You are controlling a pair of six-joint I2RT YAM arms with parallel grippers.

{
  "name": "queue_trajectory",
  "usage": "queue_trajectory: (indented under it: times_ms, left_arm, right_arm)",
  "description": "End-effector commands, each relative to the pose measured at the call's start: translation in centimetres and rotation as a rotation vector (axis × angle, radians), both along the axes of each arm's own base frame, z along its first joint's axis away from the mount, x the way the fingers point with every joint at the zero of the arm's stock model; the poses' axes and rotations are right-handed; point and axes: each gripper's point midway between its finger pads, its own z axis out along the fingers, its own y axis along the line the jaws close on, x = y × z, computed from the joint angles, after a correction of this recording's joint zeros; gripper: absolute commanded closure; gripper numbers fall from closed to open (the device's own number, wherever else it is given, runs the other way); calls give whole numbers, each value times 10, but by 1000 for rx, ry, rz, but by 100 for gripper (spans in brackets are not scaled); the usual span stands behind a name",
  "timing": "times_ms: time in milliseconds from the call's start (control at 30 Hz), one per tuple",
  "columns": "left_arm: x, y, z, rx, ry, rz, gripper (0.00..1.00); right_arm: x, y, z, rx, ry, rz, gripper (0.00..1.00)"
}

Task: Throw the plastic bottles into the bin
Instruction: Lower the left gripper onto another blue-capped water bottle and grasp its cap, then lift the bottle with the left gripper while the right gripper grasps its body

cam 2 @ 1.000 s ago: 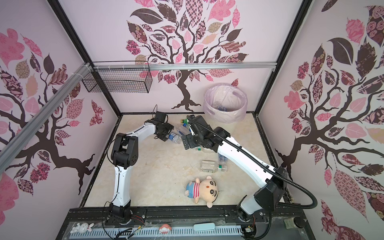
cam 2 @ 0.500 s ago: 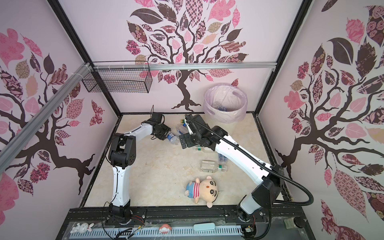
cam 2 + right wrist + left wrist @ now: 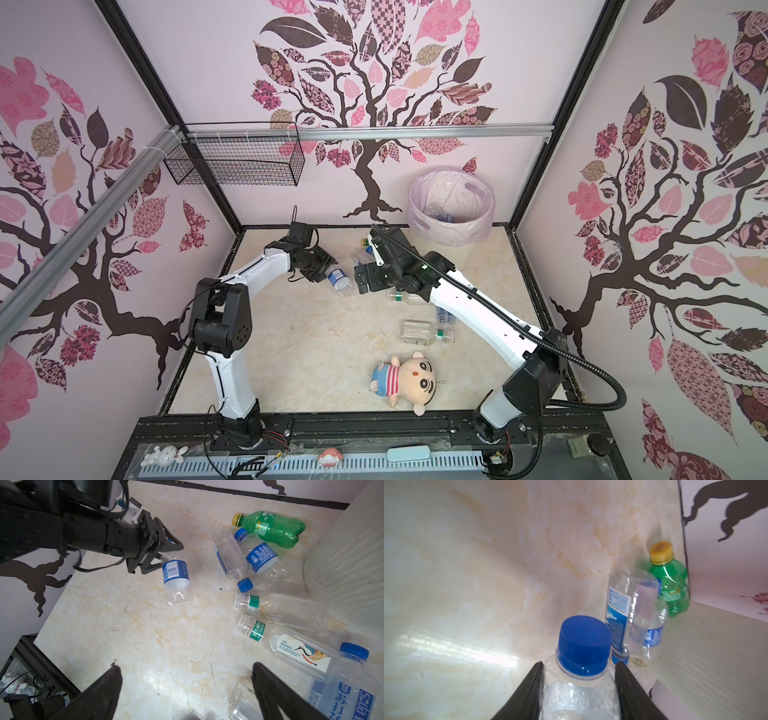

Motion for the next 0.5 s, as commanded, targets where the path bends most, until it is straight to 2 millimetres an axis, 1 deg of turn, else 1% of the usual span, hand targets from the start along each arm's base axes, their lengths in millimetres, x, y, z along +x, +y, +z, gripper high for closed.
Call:
queue_trajectory:
  times_ms: [0,133,300,400,467]
  left_arm:
    - [-23,-12,23,-35,-16,-48,52]
    - [-38,-20,43,-68,-32,-77,52]
    - [-58,-30,76,-77,-77,-122,52]
    - [-67,-37,87,-93,-86,-140,52]
    - [-70,-41,94,-107,-97,-155,52]
  right_arm:
    - [5,12,2,28,16,15,0]
    - [9,20,-2,86,52,30,0]
    - [14,29,1,117,56,50,1]
    - [14,34,-1,138,70,66,0]
    - [11,37,-3,160,88,79,0]
